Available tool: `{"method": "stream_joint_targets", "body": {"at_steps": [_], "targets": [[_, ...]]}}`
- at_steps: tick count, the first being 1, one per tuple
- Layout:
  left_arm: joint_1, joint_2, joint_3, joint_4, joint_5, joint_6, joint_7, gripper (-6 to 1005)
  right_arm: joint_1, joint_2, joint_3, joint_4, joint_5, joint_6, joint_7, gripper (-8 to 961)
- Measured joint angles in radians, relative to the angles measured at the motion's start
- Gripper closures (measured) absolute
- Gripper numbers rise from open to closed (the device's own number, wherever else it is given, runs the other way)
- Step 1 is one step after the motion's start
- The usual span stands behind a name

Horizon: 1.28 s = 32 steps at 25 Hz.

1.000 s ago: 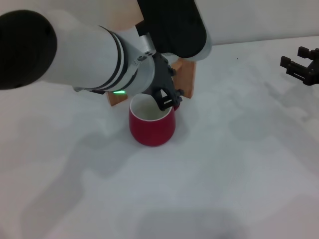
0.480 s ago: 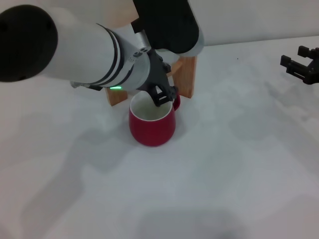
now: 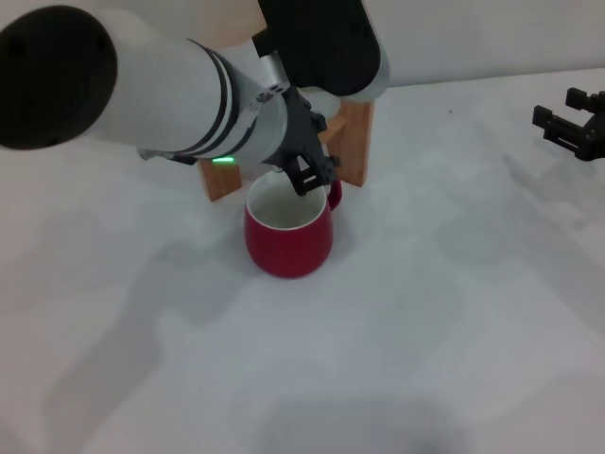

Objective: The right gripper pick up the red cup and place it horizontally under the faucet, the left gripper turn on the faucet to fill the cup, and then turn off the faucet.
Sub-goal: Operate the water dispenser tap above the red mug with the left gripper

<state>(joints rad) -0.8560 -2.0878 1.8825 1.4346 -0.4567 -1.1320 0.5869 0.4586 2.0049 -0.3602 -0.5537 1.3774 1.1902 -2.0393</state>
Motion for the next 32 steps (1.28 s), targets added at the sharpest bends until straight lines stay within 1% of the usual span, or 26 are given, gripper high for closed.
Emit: {"method": "stream_joint_targets", "body": {"at_steps": [32], "targets": [[-0.011, 0.0, -0.021, -0.038, 0.043, 0.03, -0.01, 601, 0.006, 0.0, 0.0, 0.008, 0.0, 0.0, -0.002, 362]]}}
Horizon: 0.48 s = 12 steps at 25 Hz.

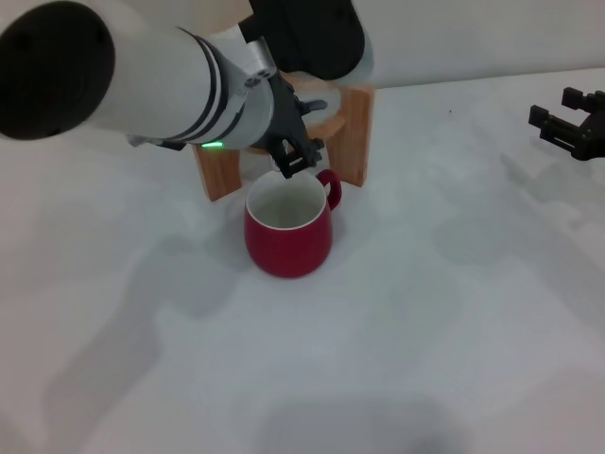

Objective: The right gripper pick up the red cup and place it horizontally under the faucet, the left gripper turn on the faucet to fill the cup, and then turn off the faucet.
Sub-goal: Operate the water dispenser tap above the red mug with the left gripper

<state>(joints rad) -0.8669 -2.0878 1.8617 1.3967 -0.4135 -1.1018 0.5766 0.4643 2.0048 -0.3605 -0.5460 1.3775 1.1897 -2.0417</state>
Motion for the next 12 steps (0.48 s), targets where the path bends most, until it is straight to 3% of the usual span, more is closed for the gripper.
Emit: {"method": "stream_joint_targets", "body": {"at_steps": [12], "targets": [[0.018, 0.0, 0.018, 0.058, -0.025, -0.013, 0.016, 601, 0.001, 0.0, 0.001, 0.0, 0.0, -0.011, 0.0, 362]]}}
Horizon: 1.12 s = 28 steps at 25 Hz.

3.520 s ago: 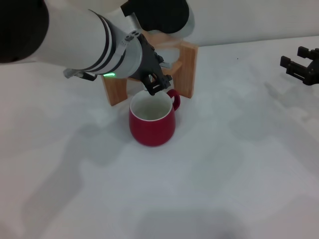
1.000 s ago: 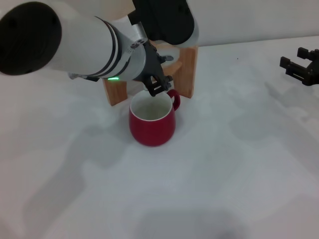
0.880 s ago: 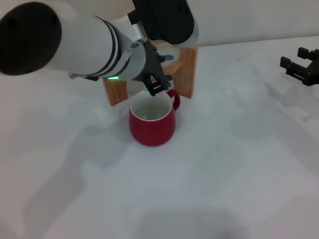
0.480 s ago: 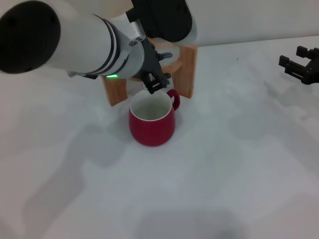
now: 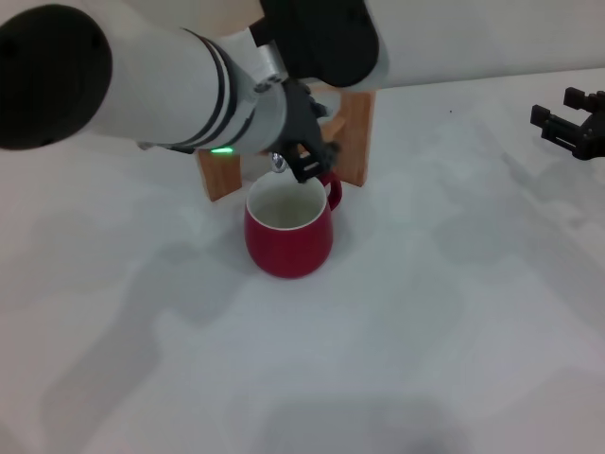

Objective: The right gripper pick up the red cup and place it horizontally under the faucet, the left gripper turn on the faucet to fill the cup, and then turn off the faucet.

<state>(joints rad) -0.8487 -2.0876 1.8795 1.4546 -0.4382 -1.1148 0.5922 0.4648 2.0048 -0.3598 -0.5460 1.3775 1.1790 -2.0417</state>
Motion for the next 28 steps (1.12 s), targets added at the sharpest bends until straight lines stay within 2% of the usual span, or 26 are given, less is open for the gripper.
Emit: {"method": "stream_joint_targets", "body": {"at_steps": [9, 15, 21, 23, 28], "targets": [[0.05, 0.0, 0.024, 0.118, -0.02, -0.025, 0.013, 573, -0.003, 0.0, 0.004, 0.0, 0.0, -0.001, 0.0, 362], [0.155, 0.0, -0.014, 0.253, -0.045, 0.022, 0.009, 549, -0.011, 0.0, 0.008, 0.0, 0.0, 0.005, 0.003, 362], [0.299, 0.004, -0.14, 0.406, -0.258, 0.055, 0.017, 526, -0.022, 0.0, 0.009, -0.005, 0.007, 0.02, 0.006, 362], [0.337, 0.005, -0.18, 0.428, -0.326, 0.054, 0.019, 518, -0.024, 0.0, 0.009, -0.005, 0.01, 0.022, 0.007, 362], [0.445, 0.007, -0.345, 0.449, -0.603, 0.014, 0.077, 498, -0.042, -0.002, 0.01, -0.01, 0.017, 0.033, 0.018, 362]]}}
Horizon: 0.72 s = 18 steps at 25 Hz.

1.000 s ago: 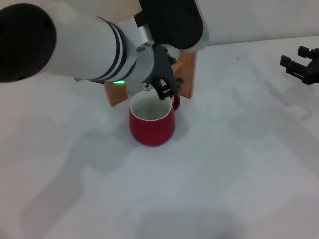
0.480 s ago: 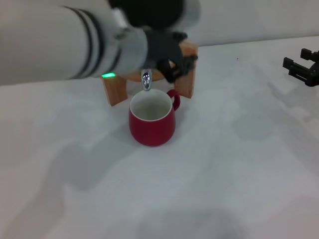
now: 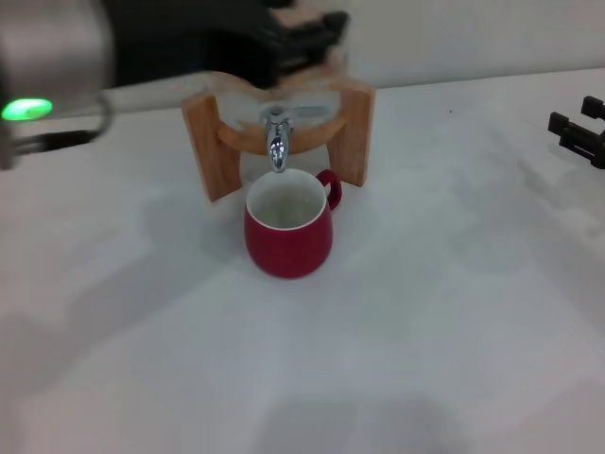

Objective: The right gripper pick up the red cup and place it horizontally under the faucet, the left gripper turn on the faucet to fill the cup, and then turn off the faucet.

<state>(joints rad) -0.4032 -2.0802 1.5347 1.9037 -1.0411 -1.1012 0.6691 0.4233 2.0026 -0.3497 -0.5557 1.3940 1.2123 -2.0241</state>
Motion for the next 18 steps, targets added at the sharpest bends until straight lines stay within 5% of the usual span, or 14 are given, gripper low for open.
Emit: {"method": "stream_joint_targets", "body": {"at_steps": [3, 4, 9, 12, 18], "targets": [[0.056, 0.0, -0.081, 0.001, -0.147, -0.04, 0.055, 486, -0.008, -0.001, 0.0, 0.0, 0.008, 0.011, 0.001, 362], [0.135, 0.0, -0.159, -0.003, -0.276, -0.091, 0.113, 482, -0.01, -0.001, 0.0, 0.0, 0.01, 0.016, 0.001, 362], [0.293, -0.001, -0.252, -0.024, -0.433, -0.123, 0.199, 462, -0.023, -0.001, 0.0, 0.0, 0.024, 0.039, 0.002, 362], [0.392, -0.002, -0.303, -0.089, -0.553, -0.124, 0.296, 252, -0.035, -0.001, 0.0, 0.0, 0.032, 0.055, 0.002, 362], [0.433, 0.0, -0.407, -0.351, -0.703, -0.194, 0.446, 105, -0.068, -0.005, 0.0, 0.0, 0.058, 0.106, 0.005, 362]]}}
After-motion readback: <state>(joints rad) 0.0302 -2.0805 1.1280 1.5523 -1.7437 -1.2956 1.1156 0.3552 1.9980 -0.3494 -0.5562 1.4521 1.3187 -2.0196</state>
